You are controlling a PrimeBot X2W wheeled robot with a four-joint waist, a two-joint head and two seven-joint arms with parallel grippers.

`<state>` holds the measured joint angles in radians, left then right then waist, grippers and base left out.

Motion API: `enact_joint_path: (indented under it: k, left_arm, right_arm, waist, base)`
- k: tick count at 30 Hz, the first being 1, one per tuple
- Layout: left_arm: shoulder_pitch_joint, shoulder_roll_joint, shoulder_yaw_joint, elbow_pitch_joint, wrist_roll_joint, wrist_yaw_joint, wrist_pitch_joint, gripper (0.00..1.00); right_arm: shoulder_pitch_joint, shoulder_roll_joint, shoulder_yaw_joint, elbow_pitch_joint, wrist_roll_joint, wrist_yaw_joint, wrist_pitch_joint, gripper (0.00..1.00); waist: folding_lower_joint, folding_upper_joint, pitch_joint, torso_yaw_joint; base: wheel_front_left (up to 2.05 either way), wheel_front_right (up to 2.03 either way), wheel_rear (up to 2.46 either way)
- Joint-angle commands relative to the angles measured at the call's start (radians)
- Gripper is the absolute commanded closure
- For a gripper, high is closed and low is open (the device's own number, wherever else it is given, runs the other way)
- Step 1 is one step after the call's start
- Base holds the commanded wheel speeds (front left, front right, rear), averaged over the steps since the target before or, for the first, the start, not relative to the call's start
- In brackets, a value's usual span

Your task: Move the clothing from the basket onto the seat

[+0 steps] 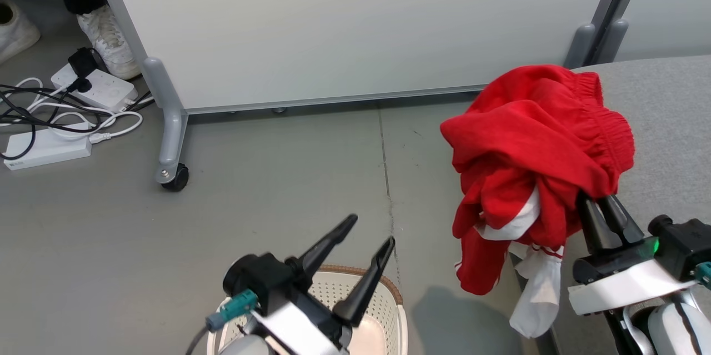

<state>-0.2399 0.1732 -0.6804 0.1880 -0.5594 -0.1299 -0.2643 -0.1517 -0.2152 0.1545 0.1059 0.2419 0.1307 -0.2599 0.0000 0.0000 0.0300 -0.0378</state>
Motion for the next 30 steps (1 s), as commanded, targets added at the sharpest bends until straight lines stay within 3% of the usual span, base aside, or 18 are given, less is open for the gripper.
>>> enact_joint_path:
  k: [1,7,30]
  left_arm:
    - [0.014,0.008,-0.005,0.004,0.017,-0.001,0.000,0.00]
    - [0.046,0.033,-0.048,0.024,0.077,-0.001,0.000,0.00]
    - [0.089,0.019,-0.058,0.052,0.082,-0.001,0.000,0.00]
  right_arm:
    - [0.007,0.003,-0.013,-0.004,0.005,0.000,-0.005,1.00]
    - [0.040,0.019,-0.060,0.021,0.002,0.000,-0.005,1.00]
    - [0.078,0.046,-0.106,0.066,0.010,0.000,-0.005,1.00]
  waist:
    - [0.0000,0.0000,0.001,-0.001]
    - [0.0000,0.0000,0.004,-0.005]
    - [0.0000,0.0000,-0.005,-0.004]
  base:
    - [0.00,0.00,0.00]
    - [0.00,0.00,0.00]
    - [0.00,0.00,0.00]
